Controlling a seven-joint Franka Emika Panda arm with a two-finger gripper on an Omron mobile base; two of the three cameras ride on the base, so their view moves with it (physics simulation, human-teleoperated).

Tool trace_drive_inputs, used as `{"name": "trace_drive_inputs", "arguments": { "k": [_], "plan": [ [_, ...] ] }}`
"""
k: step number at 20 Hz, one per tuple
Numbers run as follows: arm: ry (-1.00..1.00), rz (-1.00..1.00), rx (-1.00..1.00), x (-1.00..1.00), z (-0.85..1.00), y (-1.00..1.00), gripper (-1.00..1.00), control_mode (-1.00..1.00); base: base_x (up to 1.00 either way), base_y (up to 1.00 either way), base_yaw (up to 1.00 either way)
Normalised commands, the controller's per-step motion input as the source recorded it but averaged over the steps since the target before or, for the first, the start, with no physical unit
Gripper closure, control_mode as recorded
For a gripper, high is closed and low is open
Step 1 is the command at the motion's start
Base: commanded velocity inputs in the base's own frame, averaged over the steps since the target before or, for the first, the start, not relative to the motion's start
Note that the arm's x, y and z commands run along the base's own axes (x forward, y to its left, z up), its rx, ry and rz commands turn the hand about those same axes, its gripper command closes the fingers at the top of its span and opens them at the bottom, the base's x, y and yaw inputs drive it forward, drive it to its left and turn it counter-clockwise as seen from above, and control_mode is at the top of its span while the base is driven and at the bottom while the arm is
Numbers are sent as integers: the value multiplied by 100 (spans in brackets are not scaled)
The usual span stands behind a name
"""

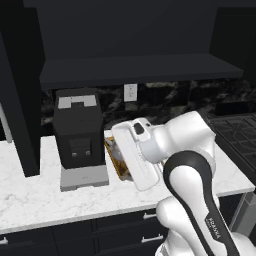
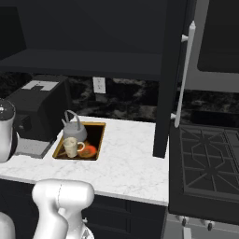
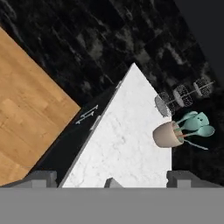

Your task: Pick the kettle from the counter and place it on the tray. Then pick the mug from the cabinet and place it on the tray. Then close the cabinet doors.

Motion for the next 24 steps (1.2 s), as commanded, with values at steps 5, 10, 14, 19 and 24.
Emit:
{"name": "trace_drive_inputs", "arguments": {
  "k": [5,10,14,19,24],
  "plan": [
    [-17,8,0,-25,44,58,-100,-100,0,0,0],
    [-22,14,0,-46,52,38,-100,-100,0,0,0],
    [-19,16,1,-59,45,27,-100,-100,0,0,0],
    [-13,9,0,-45,32,42,-100,-100,0,0,0],
    [-5,2,0,-30,31,52,-100,-100,0,0,0]
  ]
}}
